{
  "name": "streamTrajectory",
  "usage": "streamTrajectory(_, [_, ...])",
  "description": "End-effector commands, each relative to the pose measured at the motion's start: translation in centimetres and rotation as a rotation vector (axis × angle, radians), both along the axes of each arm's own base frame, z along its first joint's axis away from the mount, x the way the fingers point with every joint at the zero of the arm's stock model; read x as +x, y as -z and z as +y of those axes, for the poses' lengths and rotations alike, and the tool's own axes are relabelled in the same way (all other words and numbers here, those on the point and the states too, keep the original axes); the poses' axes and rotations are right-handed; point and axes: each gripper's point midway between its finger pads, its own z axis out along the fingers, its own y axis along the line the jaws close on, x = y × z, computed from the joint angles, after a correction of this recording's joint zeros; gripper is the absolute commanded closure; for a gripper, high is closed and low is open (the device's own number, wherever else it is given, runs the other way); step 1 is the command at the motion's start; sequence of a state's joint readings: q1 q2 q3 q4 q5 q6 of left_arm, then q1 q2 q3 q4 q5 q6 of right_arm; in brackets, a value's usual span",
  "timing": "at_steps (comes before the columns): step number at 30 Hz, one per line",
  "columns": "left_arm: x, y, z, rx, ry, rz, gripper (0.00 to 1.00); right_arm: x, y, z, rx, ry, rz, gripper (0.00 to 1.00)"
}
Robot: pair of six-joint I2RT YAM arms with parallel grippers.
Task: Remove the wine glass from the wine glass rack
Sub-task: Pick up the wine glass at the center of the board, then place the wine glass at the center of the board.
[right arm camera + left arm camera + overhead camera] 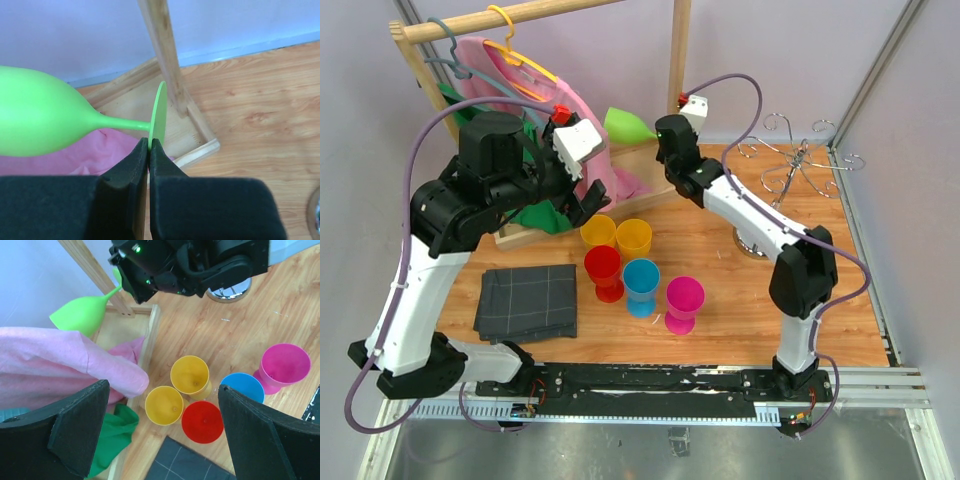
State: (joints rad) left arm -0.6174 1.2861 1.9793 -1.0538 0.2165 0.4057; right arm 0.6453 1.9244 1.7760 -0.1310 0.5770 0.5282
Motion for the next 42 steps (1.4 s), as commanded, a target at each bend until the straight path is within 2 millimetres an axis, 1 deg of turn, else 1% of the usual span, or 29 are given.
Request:
streamTrajectory(1, [0.1,-1.0,-0.5,-0.035,0.018,-0.014,0.06,-2.2,-4.7,-0.8,-0.019,0.029,-0.108,0.99])
streamTrajectory(4, [0.0,-1.0,-0.7,-0.040,0.027,-0.010,0.06,-3.5,-6.0,-2.0,-0.042,0.036,-0.131,0.99])
streamTrajectory(9, [-0.1,-1.1,-1.0,-0.046,0.040,-0.004,0.06,-6.4,-8.2,-4.7,-0.069,0.061,-0.173,0.99])
streamTrajectory(10, [-0.2,-1.0,-1.0,-0.046,0.043,-0.003,0.06,-7.2,-8.7,-5.3,-0.068,0.066,-0.187,0.99])
streamTrajectory(11, [-0.2,-1.0,-1.1,-0.046,0.044,-0.002,0.06,-8.3,-9.8,-6.2,-0.066,0.074,-0.206,0.99])
streamTrajectory(14, [-0.1,-1.0,-1.2,-0.047,0.048,0.001,0.06,-10.8,-11.0,-8.9,-0.089,0.099,-0.219,0.99])
streamTrajectory(17, [-0.2,-0.9,-1.4,-0.052,0.061,0.009,0.06,-13.5,-11.7,-11.5,-0.101,0.107,-0.224,0.99])
streamTrajectory(19, [-0.2,-0.8,-1.6,-0.052,0.066,0.015,0.06,-15.2,-12.2,-12.7,-0.089,0.086,-0.236,0.99])
streamTrajectory(21, [0.0,-0.6,-1.9,-0.051,0.072,0.021,0.06,-16.9,-12.5,-13.3,-0.069,0.045,-0.243,0.99])
streamTrajectory(24, [0.2,-0.6,-2.4,-0.068,0.080,0.031,0.06,-19.1,-13.2,-13.1,-0.024,-0.058,-0.247,0.99])
streamTrajectory(27, [0.1,-1.0,-3.0,-0.094,0.108,0.021,0.06,-20.9,-13.4,-12.5,0.007,-0.160,-0.237,0.99])
streamTrajectory(30, [-0.1,-2.3,-3.4,-0.140,0.136,-0.031,0.05,-21.9,-13.6,-11.8,0.016,-0.232,-0.230,0.99])
streamTrajectory(31, [-0.3,-2.8,-3.6,-0.160,0.149,-0.053,0.05,-22.2,-13.6,-11.0,0.023,-0.281,-0.227,0.99])
streamTrajectory(33, [-0.7,-3.7,-3.9,-0.202,0.179,-0.092,0.05,-22.5,-13.5,-10.3,0.031,-0.322,-0.225,0.99])
streamTrajectory(35, [-1.4,-4.2,-4.4,-0.238,0.220,-0.119,0.03,-22.6,-13.6,-9.7,0.042,-0.349,-0.229,0.99])
streamTrajectory(38, [-2.1,-4.3,-5.1,-0.277,0.274,-0.117,0.02,-22.7,-13.8,-8.8,0.047,-0.376,-0.232,0.99])
streamTrajectory(42, [-2.2,-4.1,-5.9,-0.309,0.301,-0.083,0.02,-22.6,-14.2,-7.9,0.053,-0.394,-0.241,0.99])
